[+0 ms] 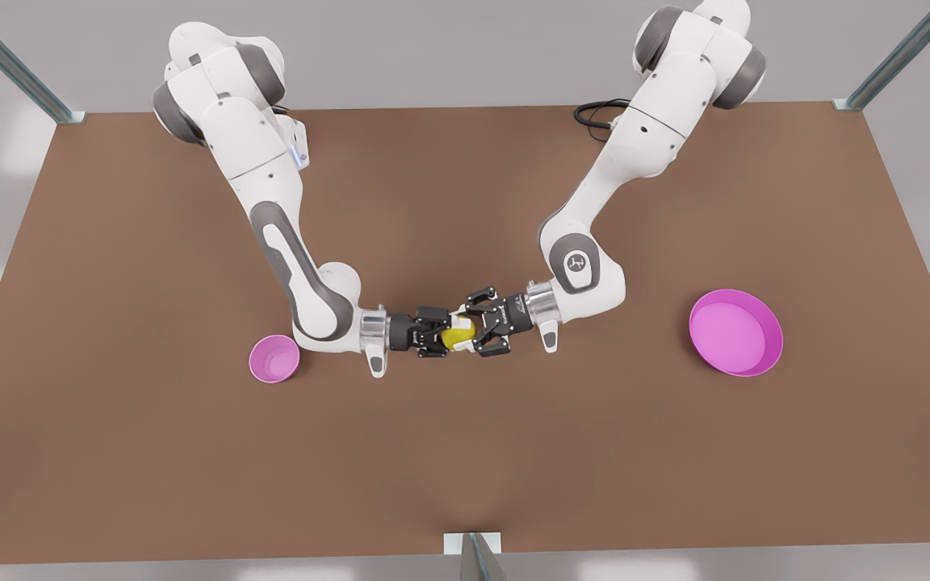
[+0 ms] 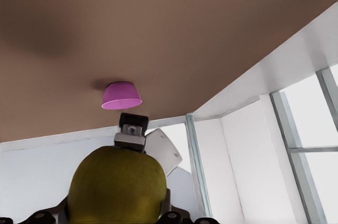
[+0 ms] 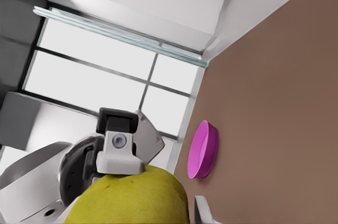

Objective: Use the left arm to pick up the apple from the plate, transfer it to the gripper of the right arm, and then use the right arm to place it into the bowl

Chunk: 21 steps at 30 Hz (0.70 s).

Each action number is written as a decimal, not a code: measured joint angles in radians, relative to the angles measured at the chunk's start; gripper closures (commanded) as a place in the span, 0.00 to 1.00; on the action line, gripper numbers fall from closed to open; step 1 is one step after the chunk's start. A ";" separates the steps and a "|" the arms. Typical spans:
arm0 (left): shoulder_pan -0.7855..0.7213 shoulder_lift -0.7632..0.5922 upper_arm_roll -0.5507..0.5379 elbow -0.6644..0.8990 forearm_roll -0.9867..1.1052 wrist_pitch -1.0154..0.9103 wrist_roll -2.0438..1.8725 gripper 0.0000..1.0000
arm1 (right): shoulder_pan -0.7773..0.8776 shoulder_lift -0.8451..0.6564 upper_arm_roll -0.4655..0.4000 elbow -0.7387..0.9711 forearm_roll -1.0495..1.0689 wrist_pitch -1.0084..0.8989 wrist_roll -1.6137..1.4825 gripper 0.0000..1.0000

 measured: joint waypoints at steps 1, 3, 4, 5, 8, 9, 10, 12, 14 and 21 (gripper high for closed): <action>0.000 0.000 0.000 0.000 0.000 0.000 0.000 0.38 | 0.000 0.000 0.000 0.000 0.000 0.000 -0.001 0.29; 0.000 0.000 0.000 0.000 0.000 0.000 -0.001 0.37 | 0.000 0.000 0.000 0.001 0.001 -0.001 -0.003 0.34; 0.000 0.000 0.000 0.000 0.000 0.000 -0.001 0.28 | 0.000 0.000 0.000 0.001 0.002 -0.001 -0.004 0.35; 0.000 0.000 0.000 0.000 -0.003 0.000 0.001 0.00 | 0.000 0.000 0.000 0.001 0.002 -0.001 -0.005 0.35; 0.001 0.000 0.000 0.000 -0.010 0.000 0.010 0.00 | 0.000 0.000 0.000 0.002 0.003 -0.001 -0.007 0.35; 0.005 -0.004 0.000 -0.004 -0.005 -0.001 0.011 0.00 | 0.000 0.000 0.000 0.002 0.003 -0.002 -0.007 0.35; 0.015 -0.015 0.000 -0.018 0.003 -0.002 0.012 0.00 | 0.000 0.000 0.000 0.001 0.003 -0.002 -0.008 0.35; 0.032 -0.059 0.000 -0.087 0.014 -0.010 0.015 0.00 | 0.000 0.000 0.000 0.002 0.003 -0.002 -0.009 0.35; 0.055 -0.111 0.002 -0.171 0.021 -0.030 0.020 0.00 | -0.003 -0.004 0.000 0.002 0.003 -0.003 -0.010 0.35; 0.173 -0.300 0.073 -0.243 0.789 -0.147 0.014 0.00 | -0.151 -0.035 -0.001 -0.013 -0.124 -0.031 -0.009 0.35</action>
